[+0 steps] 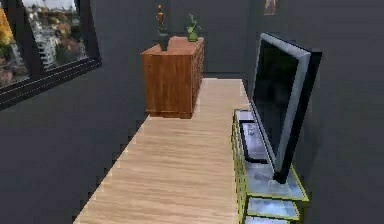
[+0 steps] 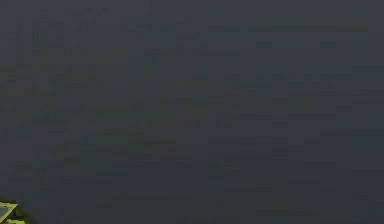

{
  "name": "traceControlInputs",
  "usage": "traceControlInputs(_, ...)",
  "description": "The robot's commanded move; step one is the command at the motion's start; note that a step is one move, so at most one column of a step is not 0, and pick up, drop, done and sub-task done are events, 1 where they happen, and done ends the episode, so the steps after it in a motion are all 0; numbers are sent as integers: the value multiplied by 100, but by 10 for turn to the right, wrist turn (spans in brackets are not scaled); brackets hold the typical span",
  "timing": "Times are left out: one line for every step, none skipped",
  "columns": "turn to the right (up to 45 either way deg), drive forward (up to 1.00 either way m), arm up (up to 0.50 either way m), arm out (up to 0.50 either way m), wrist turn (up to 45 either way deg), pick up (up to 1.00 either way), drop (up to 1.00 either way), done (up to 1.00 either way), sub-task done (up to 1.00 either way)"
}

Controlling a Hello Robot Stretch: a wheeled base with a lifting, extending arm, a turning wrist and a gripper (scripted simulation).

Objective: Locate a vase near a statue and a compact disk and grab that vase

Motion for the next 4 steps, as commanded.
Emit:
traceControlInputs(60,0,0,0,0,0,0,0,0)
traceControlInputs(0,100,0,0,0,0,0,0,0)
traceControlInputs(0,100,0,0,0,0,0,0,0)
traceControlInputs(30,0,0,0,0,0,0,0,0)
